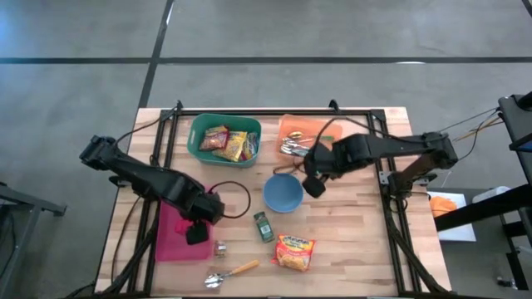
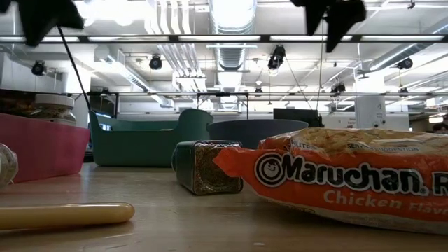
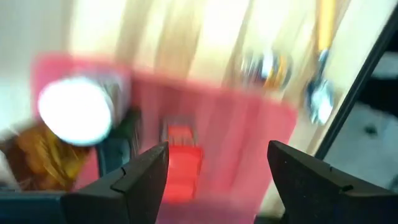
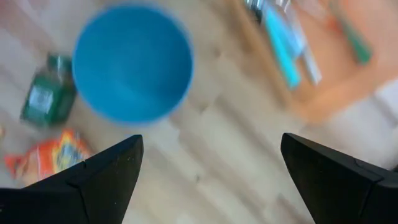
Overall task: Pick & Place Food Item
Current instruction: Put the orange noodle pack into the green bin
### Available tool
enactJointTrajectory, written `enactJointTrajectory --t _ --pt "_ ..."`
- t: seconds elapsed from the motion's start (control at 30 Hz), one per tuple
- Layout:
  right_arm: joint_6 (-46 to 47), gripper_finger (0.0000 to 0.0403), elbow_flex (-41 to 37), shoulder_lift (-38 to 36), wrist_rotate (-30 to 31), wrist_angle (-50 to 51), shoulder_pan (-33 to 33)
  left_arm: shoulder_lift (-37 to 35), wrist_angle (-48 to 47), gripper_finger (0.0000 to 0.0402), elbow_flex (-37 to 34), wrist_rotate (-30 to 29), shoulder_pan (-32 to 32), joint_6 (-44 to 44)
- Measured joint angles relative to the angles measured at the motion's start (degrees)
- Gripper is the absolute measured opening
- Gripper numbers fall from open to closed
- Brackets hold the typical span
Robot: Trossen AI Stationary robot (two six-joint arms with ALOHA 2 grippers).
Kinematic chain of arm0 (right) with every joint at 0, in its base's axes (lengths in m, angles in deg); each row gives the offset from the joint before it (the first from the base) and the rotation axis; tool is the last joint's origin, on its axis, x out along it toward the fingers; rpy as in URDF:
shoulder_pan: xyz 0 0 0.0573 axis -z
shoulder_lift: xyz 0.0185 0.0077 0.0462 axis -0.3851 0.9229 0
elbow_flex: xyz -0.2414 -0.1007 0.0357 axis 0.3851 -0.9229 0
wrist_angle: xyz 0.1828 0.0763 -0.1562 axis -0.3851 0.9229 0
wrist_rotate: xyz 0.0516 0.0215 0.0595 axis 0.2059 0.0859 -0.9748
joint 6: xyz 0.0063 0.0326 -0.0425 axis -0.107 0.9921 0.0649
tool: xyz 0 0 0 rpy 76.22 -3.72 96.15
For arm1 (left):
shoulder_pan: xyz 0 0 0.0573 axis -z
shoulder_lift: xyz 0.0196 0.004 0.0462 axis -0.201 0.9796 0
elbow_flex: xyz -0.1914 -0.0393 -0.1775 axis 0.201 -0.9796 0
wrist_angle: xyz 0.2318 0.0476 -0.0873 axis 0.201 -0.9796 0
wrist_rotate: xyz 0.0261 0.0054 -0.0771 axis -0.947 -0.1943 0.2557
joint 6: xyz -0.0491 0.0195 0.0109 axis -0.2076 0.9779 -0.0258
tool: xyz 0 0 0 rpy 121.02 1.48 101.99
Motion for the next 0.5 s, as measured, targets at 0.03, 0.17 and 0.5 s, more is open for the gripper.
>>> enactJointTrajectory --t 0.03,0.17,0.5 --pt "1.23 0.0375 -0.34 0.0 -1.4 0.49 -1.1 0.0 0.23 0.0276 1.59 -2.0 0.02 0.0" --pt "5.79 0.0375 -2.83 -0.04 -7.02 -1.23 -5.7 -0.04 2.23 0.0276 7.0 -10.74 -0.21 0.81" --pt "23.1 0.0375 -15.01 -0.04 -9.35 -9.45 -16.94 0.02 17.15 0.0276 8.79 -13.46 -5.27 7.78"
